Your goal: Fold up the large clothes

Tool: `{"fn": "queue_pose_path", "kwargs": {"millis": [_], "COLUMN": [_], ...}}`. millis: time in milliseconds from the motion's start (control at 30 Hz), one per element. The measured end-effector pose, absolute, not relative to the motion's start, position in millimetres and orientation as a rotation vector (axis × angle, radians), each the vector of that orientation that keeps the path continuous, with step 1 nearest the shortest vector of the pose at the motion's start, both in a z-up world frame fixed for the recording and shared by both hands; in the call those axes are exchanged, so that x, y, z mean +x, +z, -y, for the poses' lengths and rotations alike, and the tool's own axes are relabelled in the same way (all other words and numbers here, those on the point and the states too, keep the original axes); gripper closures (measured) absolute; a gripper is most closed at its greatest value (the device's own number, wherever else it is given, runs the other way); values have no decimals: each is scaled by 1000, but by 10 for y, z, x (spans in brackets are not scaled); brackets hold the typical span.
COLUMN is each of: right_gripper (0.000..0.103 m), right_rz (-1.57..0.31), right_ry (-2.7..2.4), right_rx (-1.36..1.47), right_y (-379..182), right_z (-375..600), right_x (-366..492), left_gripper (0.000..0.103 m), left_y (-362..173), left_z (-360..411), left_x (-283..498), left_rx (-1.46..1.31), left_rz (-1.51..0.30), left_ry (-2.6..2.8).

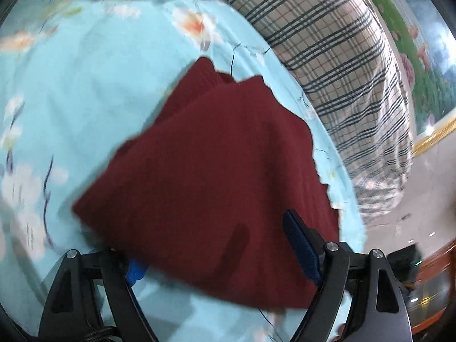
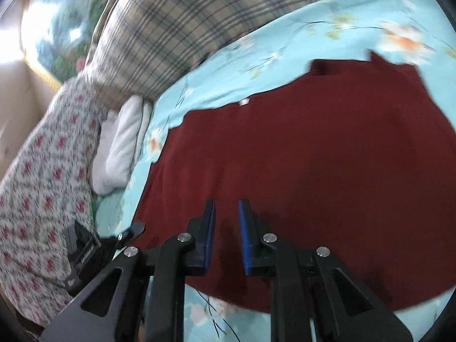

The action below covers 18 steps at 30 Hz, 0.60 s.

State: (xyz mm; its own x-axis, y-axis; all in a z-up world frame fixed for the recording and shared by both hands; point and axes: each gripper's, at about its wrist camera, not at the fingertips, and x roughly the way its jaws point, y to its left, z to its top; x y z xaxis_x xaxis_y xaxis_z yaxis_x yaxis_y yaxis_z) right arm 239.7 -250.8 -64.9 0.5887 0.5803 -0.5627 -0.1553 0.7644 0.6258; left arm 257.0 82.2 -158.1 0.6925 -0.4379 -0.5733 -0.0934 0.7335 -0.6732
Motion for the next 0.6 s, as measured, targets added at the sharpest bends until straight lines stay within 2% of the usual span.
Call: {"fn": "queue_pose_path", "kwargs": {"millis": [100,167,267,333,600], "right_gripper": [90,90,100,102,103], "right_rz": [-879,-917,-959,-962,-1013], "right_ry": [464,458,461,471,528], "right_rx": [516,483,453,429,546], "right_y": [-705,-785,-920,-954,-1047], "right_z": [2318,2246,2207,2204,2343], "right_x": [2584,2674,2752,2775,2856], "left_gripper": [39,68,85,89,92], "left_y": [-1568,-1599,-1660,-1611,-733], "left_z": [-796,-844,-980,-996,-355], "left_x": [2662,2708,2752,2749,2621], "left_rx": [-692,-697,-776,-786,-635], "left_rz": [-794,-804,-813,-807,-687], "left_ry": [-169,-168,-214,-228,-468]}}
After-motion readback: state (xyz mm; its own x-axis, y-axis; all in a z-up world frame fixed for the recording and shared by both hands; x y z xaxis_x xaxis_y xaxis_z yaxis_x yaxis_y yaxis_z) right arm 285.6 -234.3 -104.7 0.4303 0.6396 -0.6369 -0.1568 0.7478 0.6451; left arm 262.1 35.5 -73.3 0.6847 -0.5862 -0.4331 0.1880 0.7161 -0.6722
